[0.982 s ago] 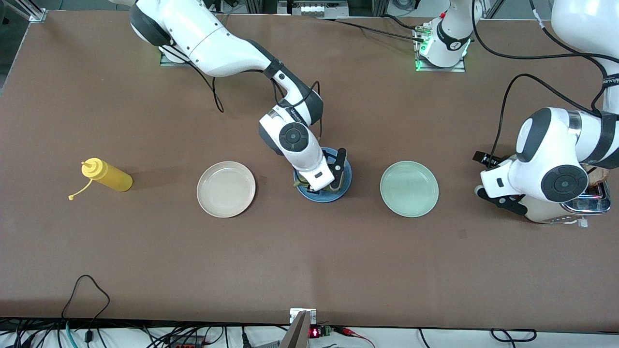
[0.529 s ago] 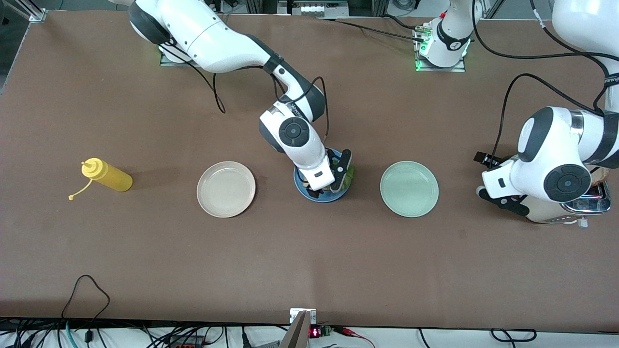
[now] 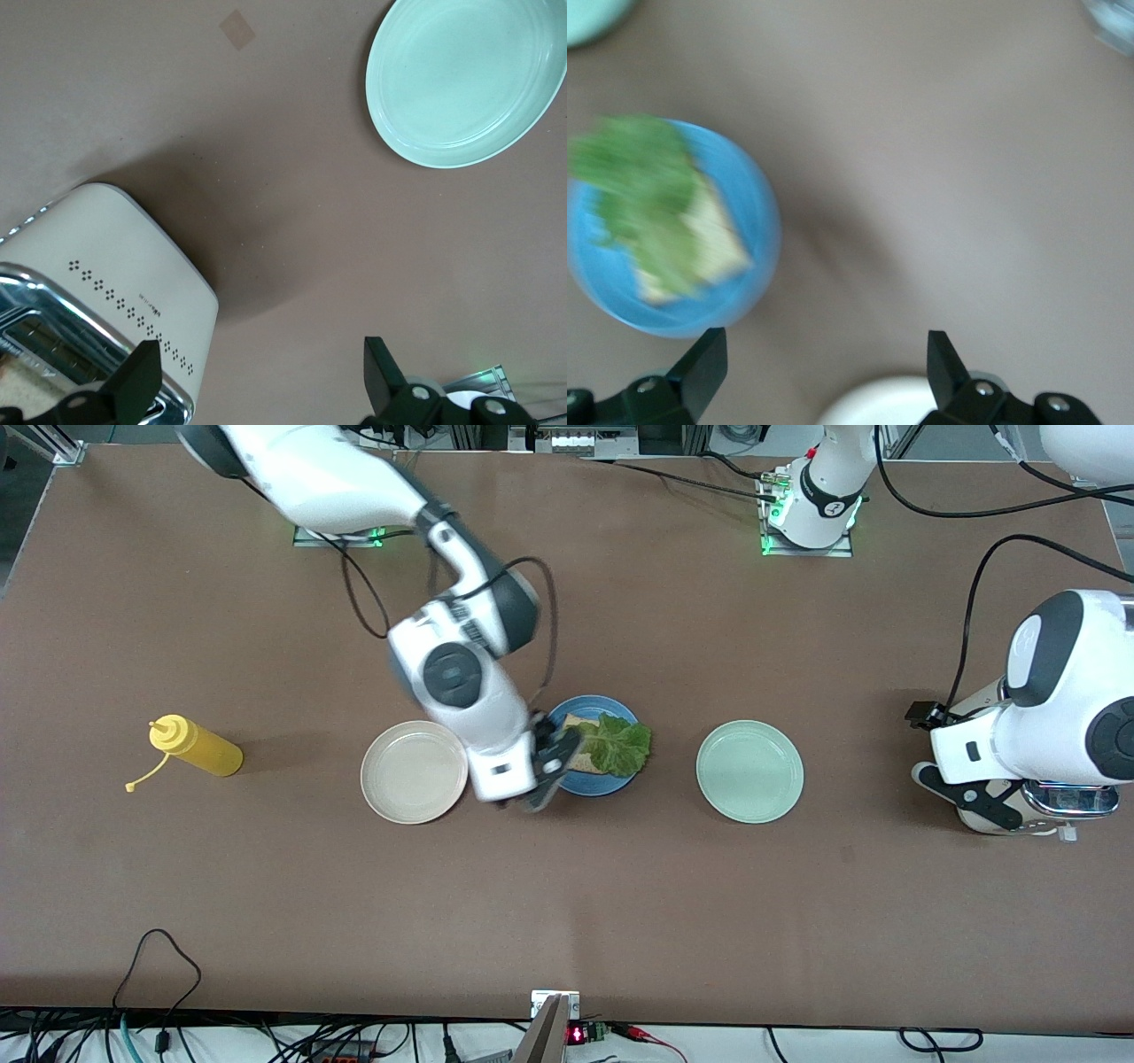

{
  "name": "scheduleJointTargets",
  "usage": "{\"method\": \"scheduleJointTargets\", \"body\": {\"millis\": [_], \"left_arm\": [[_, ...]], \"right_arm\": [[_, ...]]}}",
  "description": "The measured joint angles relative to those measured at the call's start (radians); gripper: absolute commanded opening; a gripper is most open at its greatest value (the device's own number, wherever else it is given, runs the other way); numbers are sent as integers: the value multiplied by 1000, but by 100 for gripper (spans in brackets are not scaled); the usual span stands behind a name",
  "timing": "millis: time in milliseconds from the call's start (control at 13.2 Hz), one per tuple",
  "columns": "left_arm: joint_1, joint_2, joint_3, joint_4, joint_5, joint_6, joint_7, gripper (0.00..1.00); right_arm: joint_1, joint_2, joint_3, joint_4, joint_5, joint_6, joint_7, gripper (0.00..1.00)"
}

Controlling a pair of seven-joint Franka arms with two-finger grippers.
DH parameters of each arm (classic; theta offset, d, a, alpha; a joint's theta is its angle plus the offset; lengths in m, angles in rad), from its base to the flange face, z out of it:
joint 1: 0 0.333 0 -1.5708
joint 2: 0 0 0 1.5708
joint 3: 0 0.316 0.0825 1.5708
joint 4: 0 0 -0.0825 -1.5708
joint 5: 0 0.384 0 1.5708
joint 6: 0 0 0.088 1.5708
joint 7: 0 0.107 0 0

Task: Make sandwich in blue plate with both arms
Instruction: 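Move the right gripper back to the yellow squeeze bottle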

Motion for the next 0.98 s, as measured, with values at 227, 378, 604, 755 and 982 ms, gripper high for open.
{"method": "scheduleJointTargets", "body": {"millis": [227,378,604,755,982], "left_arm": [[0,-1,0,62,0,-19,-26,100],[0,-3,-1,100,0,-24,-113,100],[0,-7,-3,123,-22,-30,-275,100],[2,-9,-3,124,-56,-30,-321,100],[15,-9,-2,126,-66,-30,-330,100]], "right_arm": [[-231,-27,-10,-3,1,-66,-3,100],[-340,-44,-10,-18,1,-116,0,100],[-431,-142,-11,-83,0,-216,21,100],[-499,-250,-10,-154,0,-278,-61,100],[-654,-369,-11,-252,91,-296,-353,100]]}}
